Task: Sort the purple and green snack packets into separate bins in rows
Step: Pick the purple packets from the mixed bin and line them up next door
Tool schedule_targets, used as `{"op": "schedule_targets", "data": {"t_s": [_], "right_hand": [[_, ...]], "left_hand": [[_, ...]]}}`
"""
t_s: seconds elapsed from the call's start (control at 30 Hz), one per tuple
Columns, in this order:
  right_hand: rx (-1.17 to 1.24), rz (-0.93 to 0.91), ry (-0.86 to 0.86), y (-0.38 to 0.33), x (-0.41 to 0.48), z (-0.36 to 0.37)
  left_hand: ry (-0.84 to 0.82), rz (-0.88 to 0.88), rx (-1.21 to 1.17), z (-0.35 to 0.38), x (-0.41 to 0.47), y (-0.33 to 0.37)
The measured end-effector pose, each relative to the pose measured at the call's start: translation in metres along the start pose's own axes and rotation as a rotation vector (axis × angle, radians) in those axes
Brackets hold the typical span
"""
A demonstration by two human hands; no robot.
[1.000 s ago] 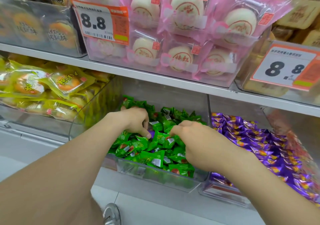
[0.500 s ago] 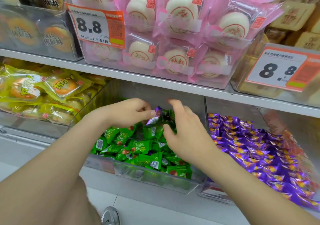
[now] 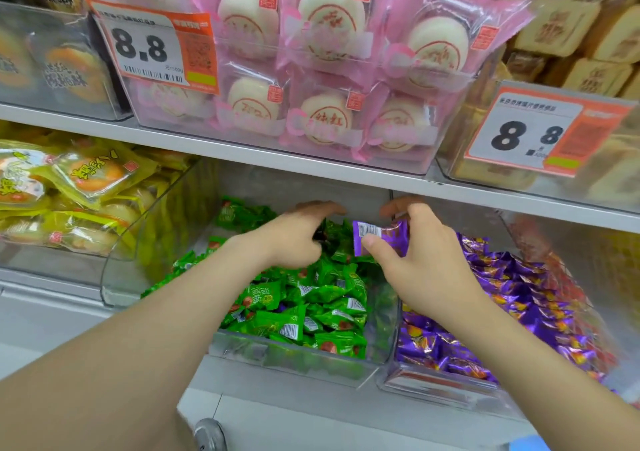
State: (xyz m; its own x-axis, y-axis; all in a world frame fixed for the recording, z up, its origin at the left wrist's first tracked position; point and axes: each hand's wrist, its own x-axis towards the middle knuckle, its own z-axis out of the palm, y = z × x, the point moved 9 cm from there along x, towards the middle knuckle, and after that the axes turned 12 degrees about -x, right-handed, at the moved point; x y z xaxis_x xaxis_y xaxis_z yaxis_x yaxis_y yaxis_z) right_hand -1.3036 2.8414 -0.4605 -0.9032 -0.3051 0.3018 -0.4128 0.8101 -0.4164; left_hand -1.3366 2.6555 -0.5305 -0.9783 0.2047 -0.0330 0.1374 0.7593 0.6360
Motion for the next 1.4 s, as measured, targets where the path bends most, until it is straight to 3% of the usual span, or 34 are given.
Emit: {"op": "schedule_targets", "data": {"t_s": [0.1,0.27,0.47,0.57,0.67,0.73,0.87,1.03,1.2,1.4], "right_hand": [[0.055,-0.021,-0.011,0.004,-0.004,0.003],[0.104,-0.021,-0.025,0.011,-0.005,-0.001],[0.146,-0.024,-0.029,0.017,-0.005,-0.001],[0.132,-0.041,-0.016,0.012,-0.003,-0.003],[0.129,-0.043,-0.018,0.006,-0.002,-0.004],[0.161,-0.045,-0.033,0.005,-0.003,-0.002],[0.191,-0.072,-0.073,0.006,-0.005,0.0],[0.221,-0.103,-0.126,0.011,-0.006,0.003],[0.245,-0.133,-0.165,0.01,-0.008,0.001],[0.217,-0.146,-0.155,0.009,-0.008,-0.001]], "left_hand": [[-0.087,-0.071,-0.087,0.024,0.017,0.001],[-0.222,-0.285,0.266,0.022,0.014,-0.042],[-0.181,-0.529,0.511,-0.021,-0.026,-0.084],[-0.121,-0.343,0.499,-0.016,-0.012,-0.067],[-0.072,-0.167,0.232,-0.003,0.005,-0.039],[-0.153,-0.177,0.126,0.013,0.013,-0.041],[-0.367,-0.252,0.181,0.035,0.018,-0.059],[-0.216,-0.159,0.224,0.033,0.016,-0.053],[-0.149,-0.188,0.346,0.02,0.006,-0.058],[0.079,-0.178,0.157,-0.03,-0.014,-0.042]]}}
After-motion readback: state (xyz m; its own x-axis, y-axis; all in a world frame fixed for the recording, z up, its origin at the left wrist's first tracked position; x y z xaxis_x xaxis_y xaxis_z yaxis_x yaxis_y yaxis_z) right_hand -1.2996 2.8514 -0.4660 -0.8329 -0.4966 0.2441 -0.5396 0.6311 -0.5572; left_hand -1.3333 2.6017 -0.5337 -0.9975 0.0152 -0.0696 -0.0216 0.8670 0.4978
